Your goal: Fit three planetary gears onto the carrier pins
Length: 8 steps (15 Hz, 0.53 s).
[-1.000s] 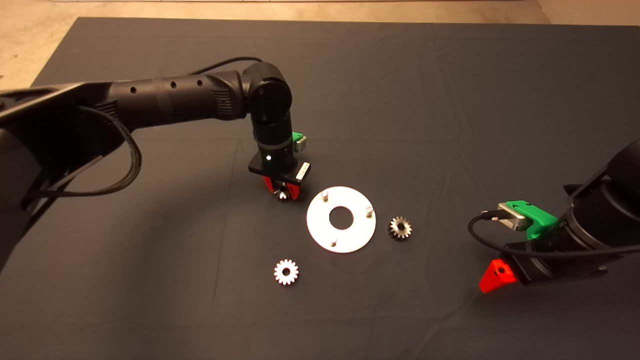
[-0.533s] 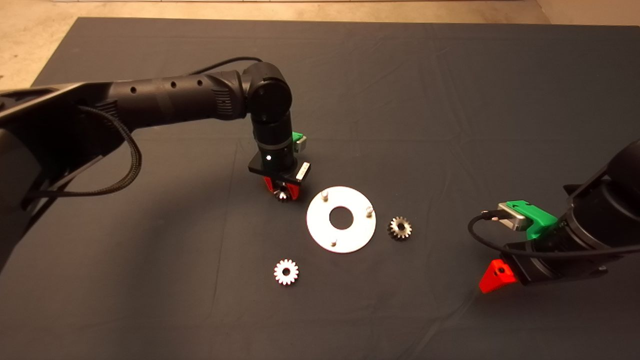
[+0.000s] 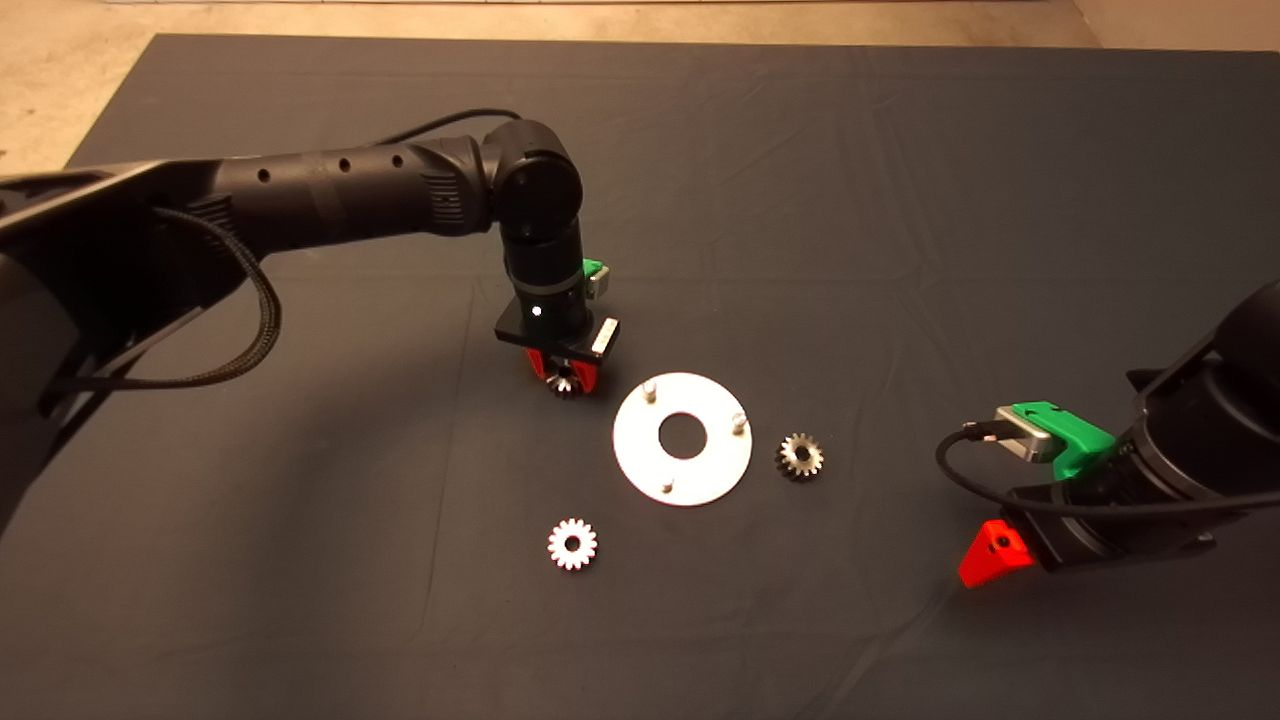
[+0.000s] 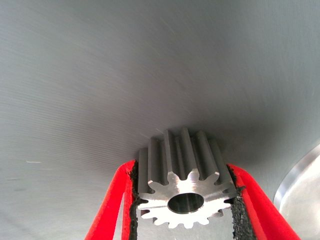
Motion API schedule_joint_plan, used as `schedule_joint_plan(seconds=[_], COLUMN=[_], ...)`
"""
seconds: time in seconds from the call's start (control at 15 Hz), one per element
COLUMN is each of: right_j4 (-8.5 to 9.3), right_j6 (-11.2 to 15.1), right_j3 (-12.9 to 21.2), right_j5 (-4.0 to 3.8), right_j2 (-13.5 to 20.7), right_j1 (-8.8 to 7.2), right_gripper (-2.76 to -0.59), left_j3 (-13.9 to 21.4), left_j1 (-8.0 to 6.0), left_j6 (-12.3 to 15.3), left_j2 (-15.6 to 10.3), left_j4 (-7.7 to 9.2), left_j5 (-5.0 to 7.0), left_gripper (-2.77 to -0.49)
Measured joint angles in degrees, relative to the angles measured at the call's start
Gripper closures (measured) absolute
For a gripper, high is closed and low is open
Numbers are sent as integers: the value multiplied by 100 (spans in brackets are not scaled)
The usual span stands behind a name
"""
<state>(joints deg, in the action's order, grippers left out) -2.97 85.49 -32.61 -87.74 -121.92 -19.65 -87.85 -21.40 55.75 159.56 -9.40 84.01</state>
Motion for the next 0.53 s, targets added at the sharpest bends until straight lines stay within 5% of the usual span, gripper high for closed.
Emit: schedule_joint_plan(seconds=[0.27, 0.53], right_j4=[1, 0], right_j6=[0, 0], right_j3=[1, 15], right_j5=[6, -6], right_j2=[-13, 1], right_j1=[0, 11], right_gripper=[-276, -276], left_j3=[-46, -35], left_j1=[-713, -741], left_j6=[409, 850], left_j2=[270, 373], left_j4=[-11, 219], left_j5=[37, 117], left_gripper=[-91, -91])
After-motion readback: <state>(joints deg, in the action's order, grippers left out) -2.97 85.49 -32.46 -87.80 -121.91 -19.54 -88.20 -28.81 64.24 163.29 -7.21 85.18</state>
